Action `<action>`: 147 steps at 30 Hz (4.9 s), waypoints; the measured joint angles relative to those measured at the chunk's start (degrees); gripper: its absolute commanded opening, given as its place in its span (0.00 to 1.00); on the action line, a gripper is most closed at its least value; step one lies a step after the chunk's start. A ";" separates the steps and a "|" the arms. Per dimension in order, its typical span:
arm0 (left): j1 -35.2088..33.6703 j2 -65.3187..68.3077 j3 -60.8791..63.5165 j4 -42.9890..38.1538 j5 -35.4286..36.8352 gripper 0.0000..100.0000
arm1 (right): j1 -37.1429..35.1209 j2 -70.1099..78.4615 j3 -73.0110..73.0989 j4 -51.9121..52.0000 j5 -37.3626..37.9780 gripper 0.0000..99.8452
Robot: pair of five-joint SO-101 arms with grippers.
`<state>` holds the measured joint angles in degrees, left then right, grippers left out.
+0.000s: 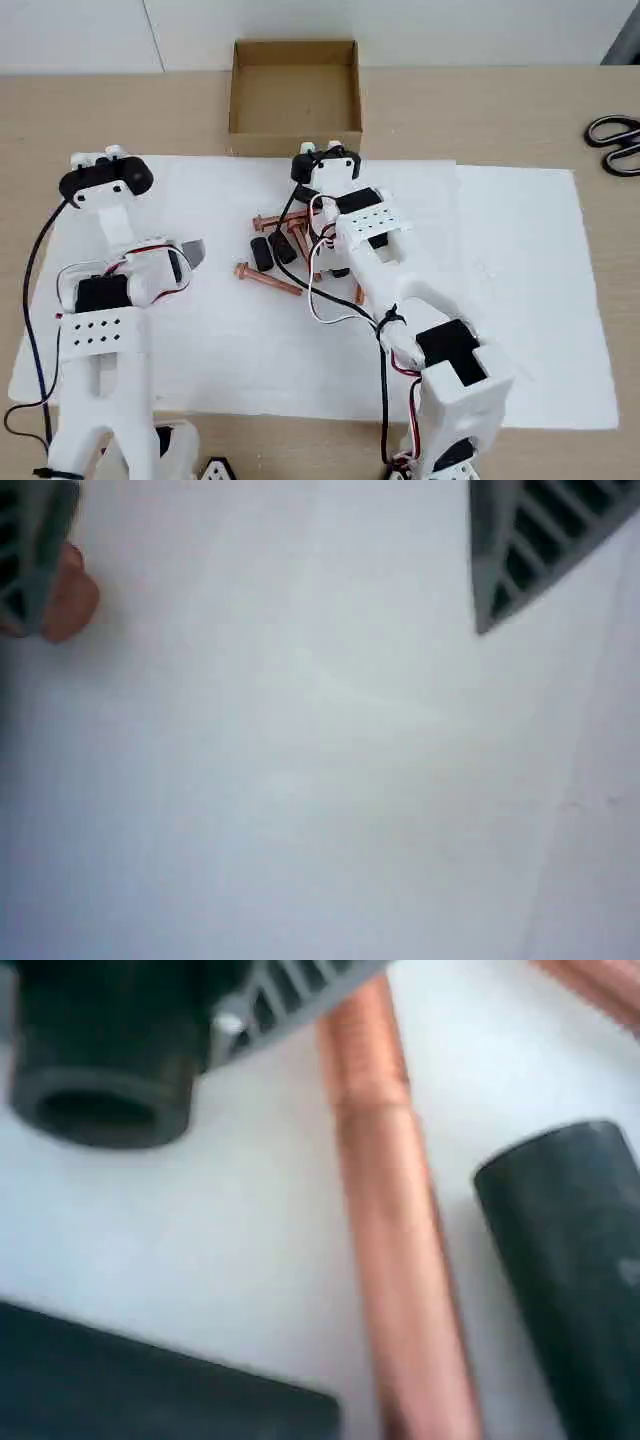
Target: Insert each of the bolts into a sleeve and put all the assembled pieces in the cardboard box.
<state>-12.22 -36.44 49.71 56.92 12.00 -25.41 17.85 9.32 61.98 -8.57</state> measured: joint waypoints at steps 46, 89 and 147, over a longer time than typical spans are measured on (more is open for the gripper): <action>0.00 0.00 0.00 0.00 0.00 0.26 | 14.95 -16.44 -13.89 32.09 10.99 0.00; 0.00 0.00 0.00 -0.18 0.00 0.26 | 12.84 -15.47 14.68 5.54 13.71 0.09; 5.71 13.36 -23.91 24.09 13.19 0.26 | 12.40 -23.56 4.40 21.80 15.47 0.00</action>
<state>-6.51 -23.08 25.80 81.01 25.19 -13.01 -5.71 13.71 83.78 6.90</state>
